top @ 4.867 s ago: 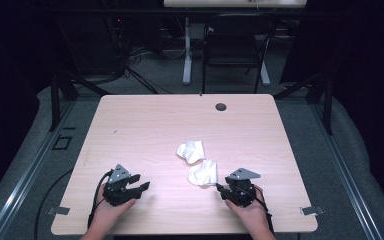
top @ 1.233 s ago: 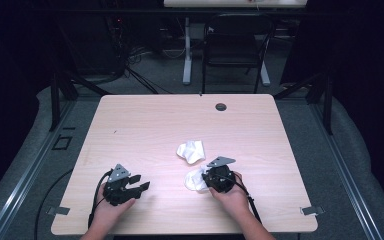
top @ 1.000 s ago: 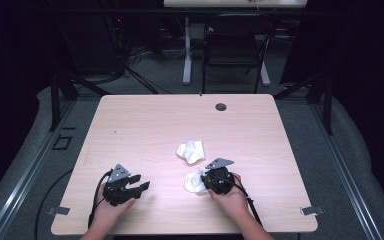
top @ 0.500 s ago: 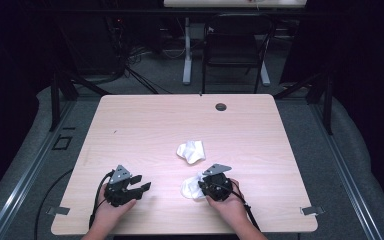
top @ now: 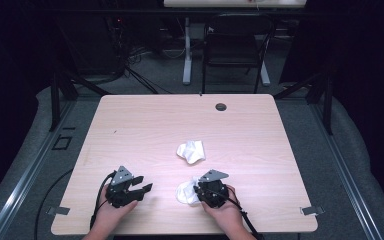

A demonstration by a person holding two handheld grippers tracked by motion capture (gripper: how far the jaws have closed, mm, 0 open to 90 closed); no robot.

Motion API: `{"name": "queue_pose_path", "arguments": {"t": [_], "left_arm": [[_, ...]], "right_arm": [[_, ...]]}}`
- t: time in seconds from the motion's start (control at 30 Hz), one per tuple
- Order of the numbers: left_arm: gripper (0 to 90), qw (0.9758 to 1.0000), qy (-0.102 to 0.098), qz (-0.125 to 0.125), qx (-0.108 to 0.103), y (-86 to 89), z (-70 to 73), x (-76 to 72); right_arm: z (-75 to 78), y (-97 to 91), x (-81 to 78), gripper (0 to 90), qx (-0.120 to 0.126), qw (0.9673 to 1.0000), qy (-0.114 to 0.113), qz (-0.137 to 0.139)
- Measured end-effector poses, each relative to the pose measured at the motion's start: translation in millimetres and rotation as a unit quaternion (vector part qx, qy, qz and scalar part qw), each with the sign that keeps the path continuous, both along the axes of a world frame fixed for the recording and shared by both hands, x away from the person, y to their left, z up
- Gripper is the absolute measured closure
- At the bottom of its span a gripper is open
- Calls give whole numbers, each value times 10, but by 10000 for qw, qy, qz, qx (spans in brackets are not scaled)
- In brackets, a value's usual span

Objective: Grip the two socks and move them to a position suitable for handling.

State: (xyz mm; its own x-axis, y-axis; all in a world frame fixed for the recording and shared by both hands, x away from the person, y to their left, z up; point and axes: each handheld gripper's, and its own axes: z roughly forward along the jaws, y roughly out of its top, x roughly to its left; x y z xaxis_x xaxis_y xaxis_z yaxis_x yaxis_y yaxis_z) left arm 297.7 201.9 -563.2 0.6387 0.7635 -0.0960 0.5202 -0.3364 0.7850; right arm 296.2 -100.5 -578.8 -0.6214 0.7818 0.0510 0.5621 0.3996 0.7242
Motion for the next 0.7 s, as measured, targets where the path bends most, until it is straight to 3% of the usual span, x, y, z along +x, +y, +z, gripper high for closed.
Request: {"name": "queue_pose_path", "arguments": {"t": [0.7], "left_arm": [[525, 9997, 11, -220, 50, -134, -23, -51]], "right_arm": [[-6, 129, -44, 758, 25, 9999, -35, 147]]}}
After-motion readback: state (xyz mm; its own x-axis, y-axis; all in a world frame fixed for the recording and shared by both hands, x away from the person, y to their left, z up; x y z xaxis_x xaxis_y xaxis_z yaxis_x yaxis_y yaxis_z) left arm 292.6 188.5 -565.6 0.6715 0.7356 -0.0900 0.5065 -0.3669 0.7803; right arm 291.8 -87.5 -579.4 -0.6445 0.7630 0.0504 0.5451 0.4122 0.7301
